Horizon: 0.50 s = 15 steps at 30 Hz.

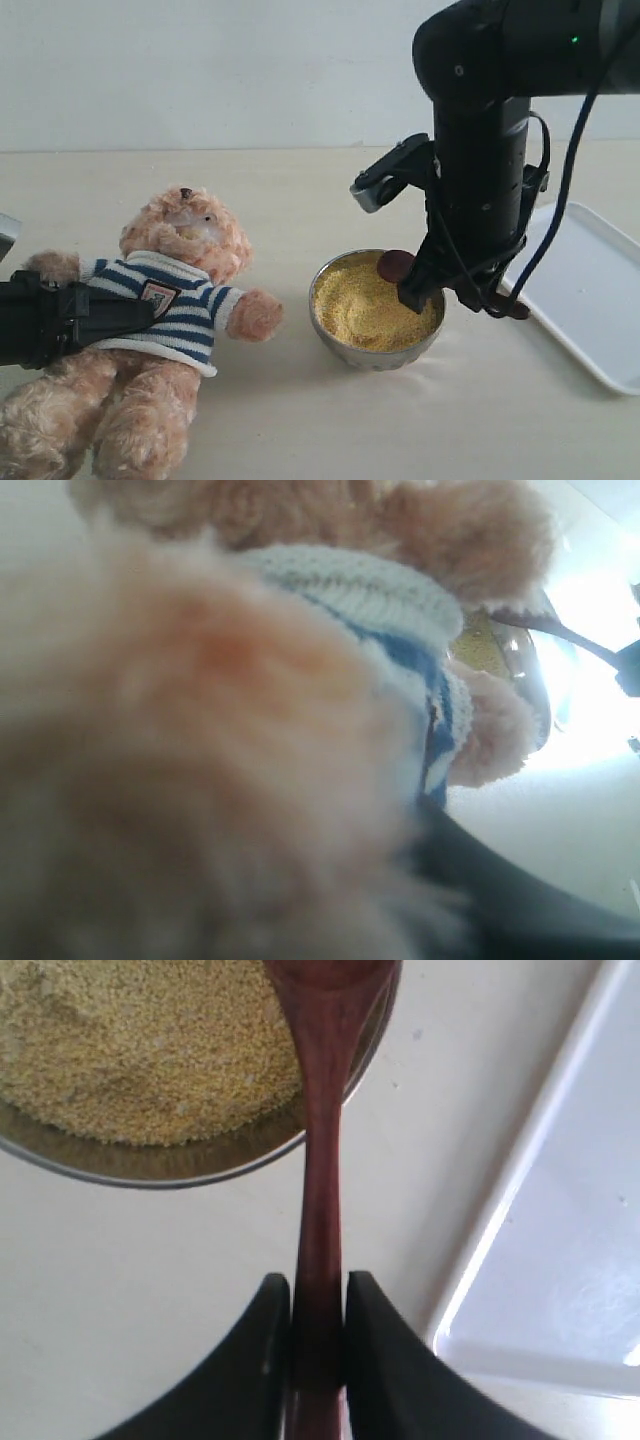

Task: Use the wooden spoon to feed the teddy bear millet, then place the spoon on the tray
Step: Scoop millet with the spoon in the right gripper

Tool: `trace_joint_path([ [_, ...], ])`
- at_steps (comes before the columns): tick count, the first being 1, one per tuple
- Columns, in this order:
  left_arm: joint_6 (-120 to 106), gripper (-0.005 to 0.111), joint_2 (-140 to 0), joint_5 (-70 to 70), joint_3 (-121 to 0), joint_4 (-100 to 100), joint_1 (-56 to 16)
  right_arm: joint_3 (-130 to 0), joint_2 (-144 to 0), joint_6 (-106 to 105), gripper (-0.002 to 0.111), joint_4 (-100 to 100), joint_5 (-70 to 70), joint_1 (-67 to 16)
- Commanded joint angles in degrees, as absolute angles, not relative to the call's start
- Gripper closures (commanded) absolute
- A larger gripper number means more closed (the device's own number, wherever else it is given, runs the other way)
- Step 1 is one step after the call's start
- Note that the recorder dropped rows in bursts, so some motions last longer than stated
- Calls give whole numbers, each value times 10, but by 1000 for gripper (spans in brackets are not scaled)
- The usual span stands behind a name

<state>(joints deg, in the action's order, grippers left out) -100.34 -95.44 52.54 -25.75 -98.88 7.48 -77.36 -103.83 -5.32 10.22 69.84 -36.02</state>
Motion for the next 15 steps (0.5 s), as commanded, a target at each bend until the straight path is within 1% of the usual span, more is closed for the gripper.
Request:
trace_joint_path([
  [1,-1007,102,-953,537,-253,-999,75,-780,-1053,-49,108,141,700,-380],
  [9,-1012,102,-953,537,-253,-999,75,-781,-1057,-50,108,174,700,-422],
  [15,-1012,102,-953,537,-253,-999,75,-781,-1074,-60,108,176,700,-437],
])
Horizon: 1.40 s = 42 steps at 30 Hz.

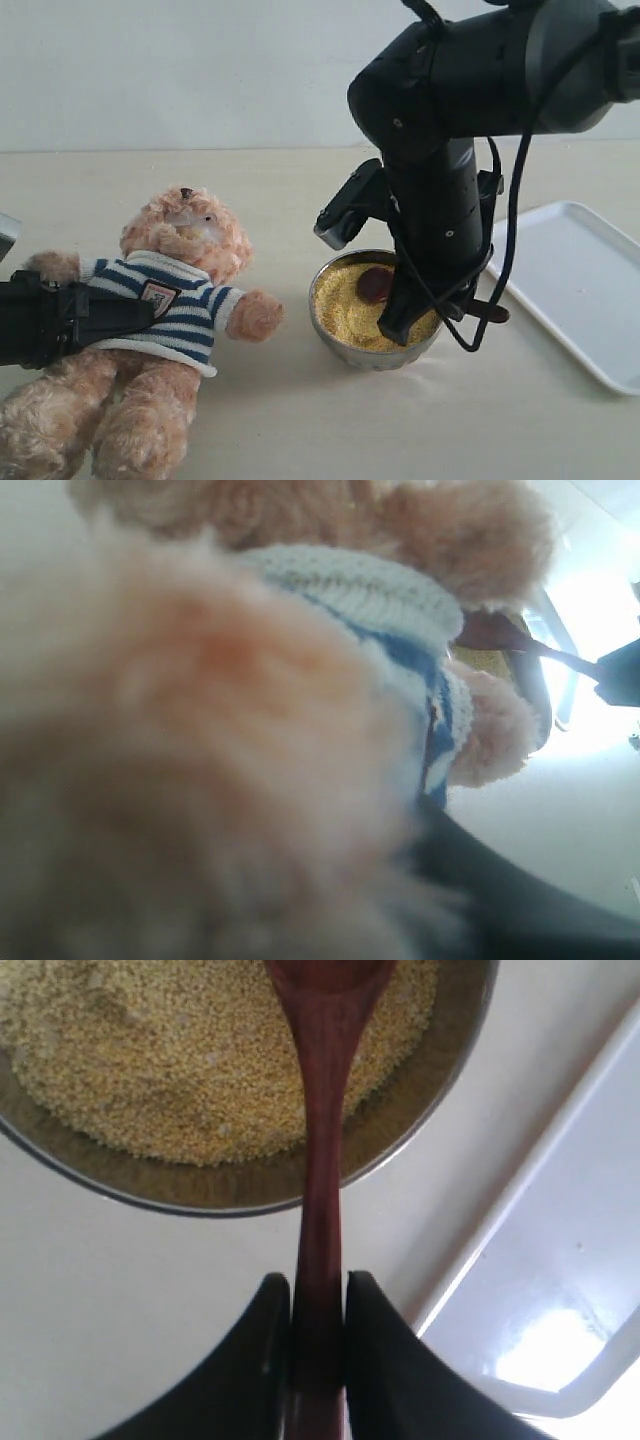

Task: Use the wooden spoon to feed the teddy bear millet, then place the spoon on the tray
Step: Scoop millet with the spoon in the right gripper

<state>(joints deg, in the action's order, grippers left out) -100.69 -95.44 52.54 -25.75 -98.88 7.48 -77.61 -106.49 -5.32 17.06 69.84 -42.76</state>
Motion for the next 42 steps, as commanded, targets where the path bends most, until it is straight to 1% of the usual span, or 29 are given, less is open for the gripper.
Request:
trace_joint_path([
  [1,-1012,102,-953,537,-253,-999,75,-781,-1076,-65,108,176,700,-441],
  [7,-1012,102,-953,537,-253,-999,75,-781,-1080,-70,108,176,700,-465],
  [21,-1012,102,-953,537,-253,-999,75,-781,-1064,-26,108,202,700,-465],
  [42,-1014,102,-953,543,-252,-999,75,-779,-1032,-34,108,222,700,-456],
])
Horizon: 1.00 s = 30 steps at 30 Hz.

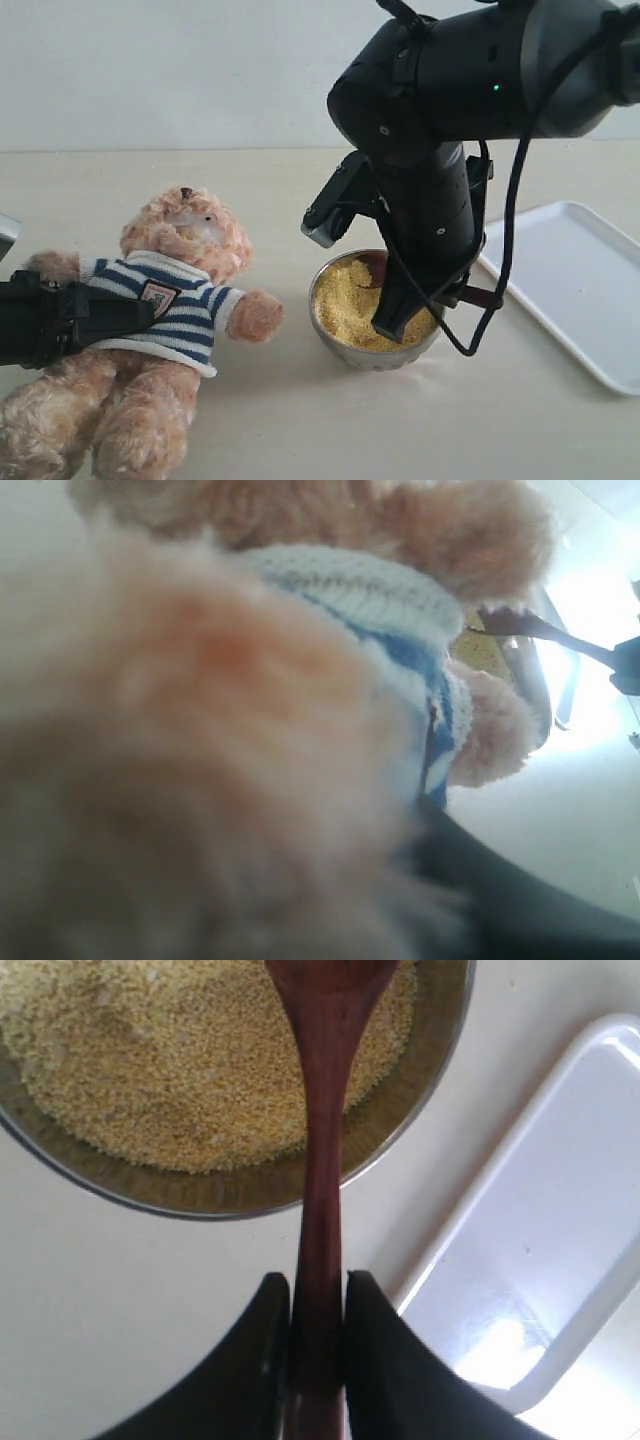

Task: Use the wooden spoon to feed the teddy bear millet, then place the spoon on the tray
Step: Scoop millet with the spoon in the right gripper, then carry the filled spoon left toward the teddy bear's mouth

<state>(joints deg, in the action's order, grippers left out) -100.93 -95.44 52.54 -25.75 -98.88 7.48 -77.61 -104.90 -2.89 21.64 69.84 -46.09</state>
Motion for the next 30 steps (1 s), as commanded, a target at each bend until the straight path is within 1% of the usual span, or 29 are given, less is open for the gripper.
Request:
trace_joint_path([
  [1,-1016,102,-953,543,-252,-999,75,-778,-1035,-36,108,231,700,-454],
  [15,-1034,102,-953,580,-252,-999,74,-778,-1023,-40,108,167,700,-450],
  [21,-1060,102,-953,619,-244,-999,74,-778,-1017,-51,108,157,700,-448],
  [26,-1083,102,-953,639,-232,-999,74,-778,-990,-65,108,129,700,-401],
  [28,-1083,102,-955,639,-232,-999,74,-778,-977,-74,108,87,700,-379],
  [30,-1083,102,-965,641,-232,-999,74,-778,-963,-97,108,45,700,-375],
])
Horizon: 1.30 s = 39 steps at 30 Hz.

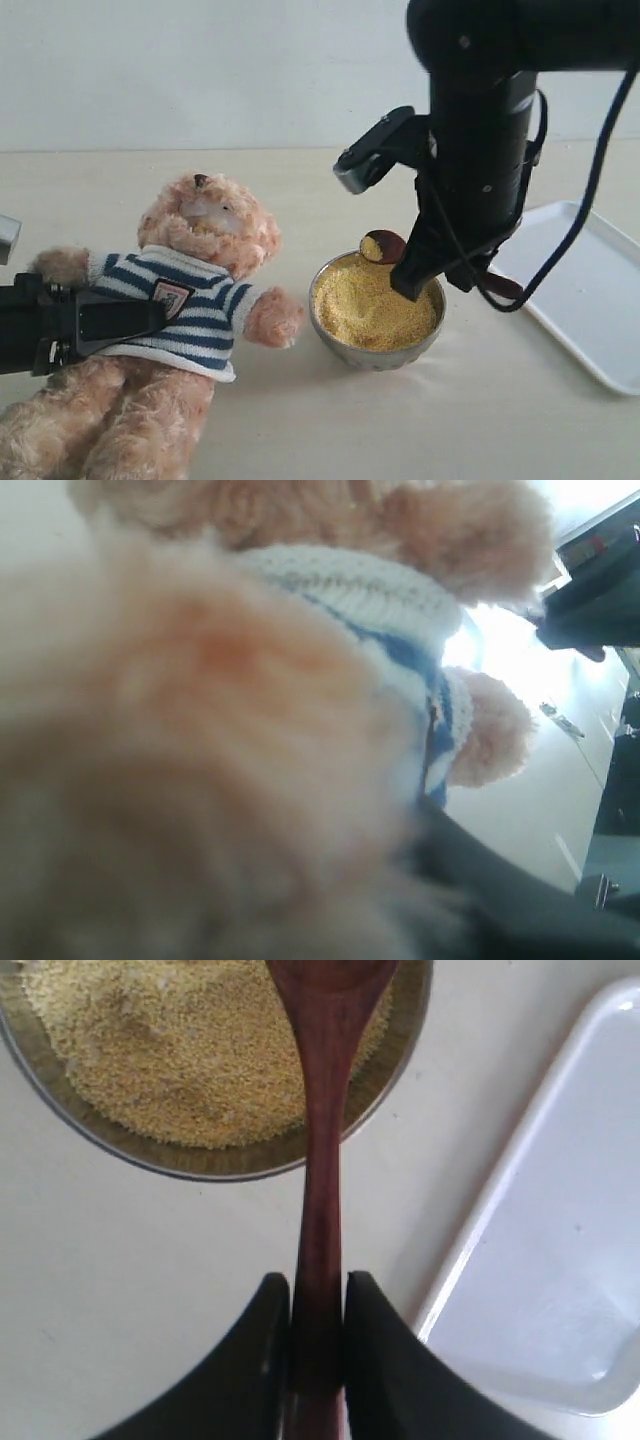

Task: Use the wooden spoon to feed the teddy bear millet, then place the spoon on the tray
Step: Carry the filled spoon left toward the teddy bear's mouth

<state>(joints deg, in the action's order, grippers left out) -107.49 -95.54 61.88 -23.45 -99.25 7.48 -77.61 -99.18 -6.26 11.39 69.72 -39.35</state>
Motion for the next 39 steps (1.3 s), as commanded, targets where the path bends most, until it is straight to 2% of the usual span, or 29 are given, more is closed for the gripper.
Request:
trace_joint_path([
  [1,-1084,102,-982,641,-232,-999,74,-784,-951,-104,108,20,700,-386],
  [5,-1084,102,-1051,672,-232,-999,74,-853,-947,-96,108,20,700,-427],
  [10,-1084,102,-1092,680,-232,-999,74,-902,-947,-79,108,22,700,-431],
  [16,-1083,102,-1106,700,-248,-999,73,-904,-968,-90,108,-71,675,-443],
  [25,-1083,102,-1106,700,-248,-999,73,-904,-1012,-86,108,-4,700,-485],
  [39,-1083,102,-1106,700,-248,-999,73,-904,-1040,-83,108,49,682,-487],
])
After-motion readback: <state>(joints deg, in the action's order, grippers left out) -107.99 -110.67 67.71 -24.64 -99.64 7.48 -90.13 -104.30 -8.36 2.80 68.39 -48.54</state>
